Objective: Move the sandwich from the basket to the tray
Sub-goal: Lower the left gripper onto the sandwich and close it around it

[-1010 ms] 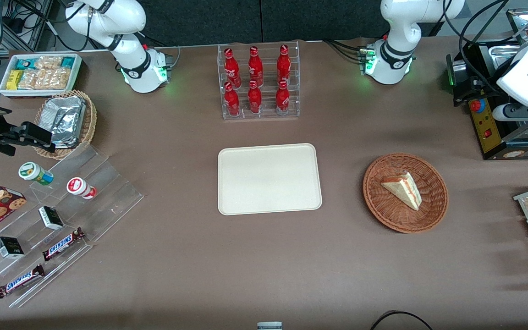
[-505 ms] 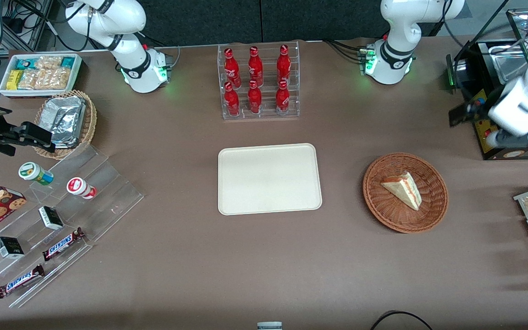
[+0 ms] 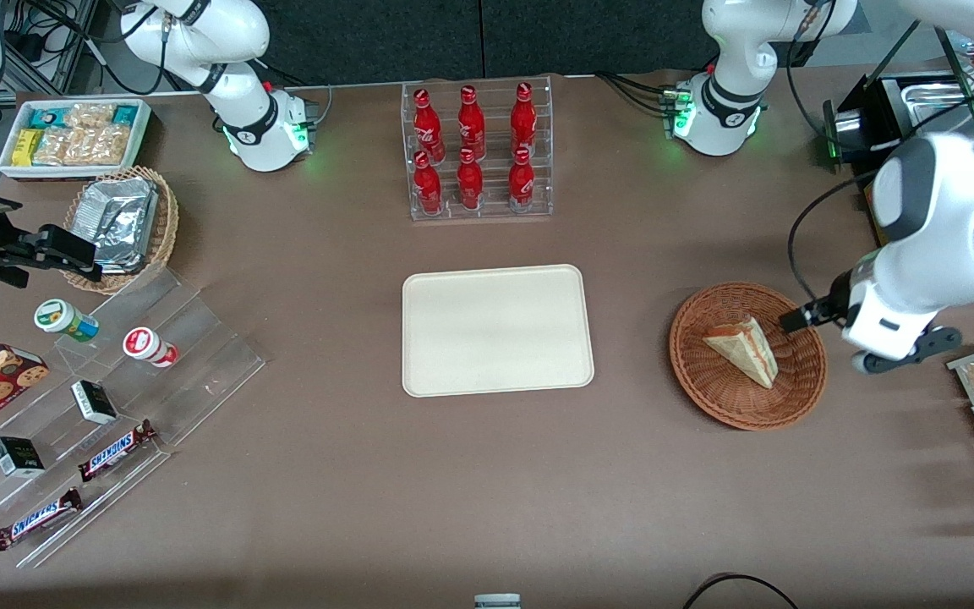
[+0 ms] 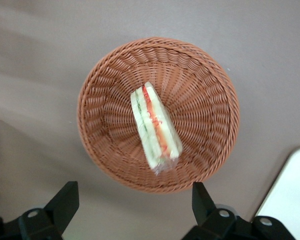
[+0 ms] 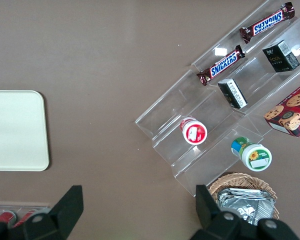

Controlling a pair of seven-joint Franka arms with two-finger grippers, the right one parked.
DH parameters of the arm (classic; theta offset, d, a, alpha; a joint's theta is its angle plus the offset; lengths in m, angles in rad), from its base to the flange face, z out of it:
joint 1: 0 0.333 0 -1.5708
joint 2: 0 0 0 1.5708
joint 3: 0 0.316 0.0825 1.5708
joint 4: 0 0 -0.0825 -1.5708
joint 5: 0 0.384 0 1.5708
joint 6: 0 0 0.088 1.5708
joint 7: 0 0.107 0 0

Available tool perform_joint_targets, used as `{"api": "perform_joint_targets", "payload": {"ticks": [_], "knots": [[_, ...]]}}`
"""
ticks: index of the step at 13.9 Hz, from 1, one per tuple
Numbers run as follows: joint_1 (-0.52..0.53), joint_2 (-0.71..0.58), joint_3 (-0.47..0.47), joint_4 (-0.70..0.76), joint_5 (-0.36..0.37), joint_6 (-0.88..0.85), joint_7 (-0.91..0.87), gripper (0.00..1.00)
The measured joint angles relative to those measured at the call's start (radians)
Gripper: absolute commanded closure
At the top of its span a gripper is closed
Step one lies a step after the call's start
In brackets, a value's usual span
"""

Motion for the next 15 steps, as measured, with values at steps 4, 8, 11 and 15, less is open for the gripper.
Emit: {"api": "perform_joint_targets", "payload": {"ticks": [4,8,11,15], "knots": [[-0.005,0.026,-0.01,-0.16,0.0,0.251,-0.217,0.0],[-0.005,-0.008,-0.018,-0.338,0.0,0.473,-0.327,0.0],[-0.005,-0.01,-0.035,-0.398,0.0,0.542,-0.363,0.0],[-0.005,-0.003,-0.035,-0.456,0.0,0.628,-0.364,0.0]]}}
